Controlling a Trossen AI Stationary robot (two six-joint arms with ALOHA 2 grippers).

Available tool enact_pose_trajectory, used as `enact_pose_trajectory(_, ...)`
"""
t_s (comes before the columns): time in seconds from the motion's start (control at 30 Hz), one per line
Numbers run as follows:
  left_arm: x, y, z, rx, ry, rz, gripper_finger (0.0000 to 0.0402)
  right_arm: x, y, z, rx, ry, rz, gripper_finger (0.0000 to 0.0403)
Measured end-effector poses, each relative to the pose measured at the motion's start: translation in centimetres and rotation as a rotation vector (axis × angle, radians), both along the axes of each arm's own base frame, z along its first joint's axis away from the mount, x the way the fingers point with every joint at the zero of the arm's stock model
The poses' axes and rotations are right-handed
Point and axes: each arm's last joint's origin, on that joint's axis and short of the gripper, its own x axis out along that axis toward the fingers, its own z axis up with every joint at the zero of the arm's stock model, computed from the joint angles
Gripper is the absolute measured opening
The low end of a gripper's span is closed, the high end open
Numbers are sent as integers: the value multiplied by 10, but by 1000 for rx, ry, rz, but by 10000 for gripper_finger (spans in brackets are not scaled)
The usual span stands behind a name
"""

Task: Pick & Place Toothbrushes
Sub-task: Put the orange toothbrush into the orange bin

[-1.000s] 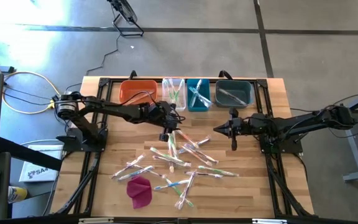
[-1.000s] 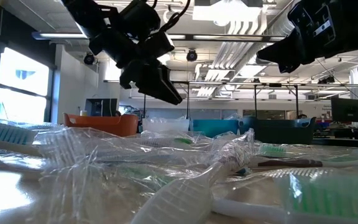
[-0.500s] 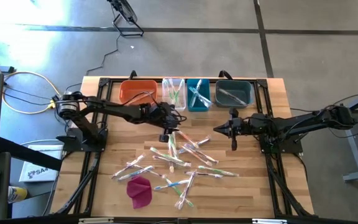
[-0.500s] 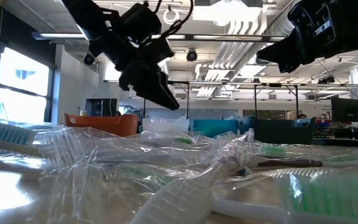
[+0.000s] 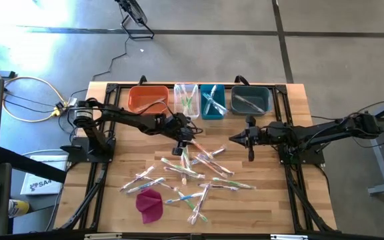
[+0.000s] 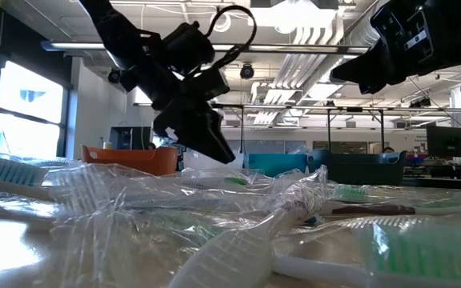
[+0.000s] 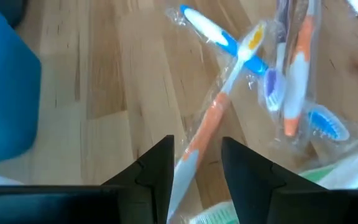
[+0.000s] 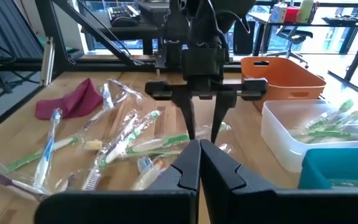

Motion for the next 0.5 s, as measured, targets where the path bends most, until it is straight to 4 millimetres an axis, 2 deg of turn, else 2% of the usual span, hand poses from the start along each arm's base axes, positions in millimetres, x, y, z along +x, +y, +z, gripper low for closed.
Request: enact_pose_trajectory(0.5, 1, 0, -4, -6, 16, 4, 129, 0, -1, 0, -7, 3, -27, 2)
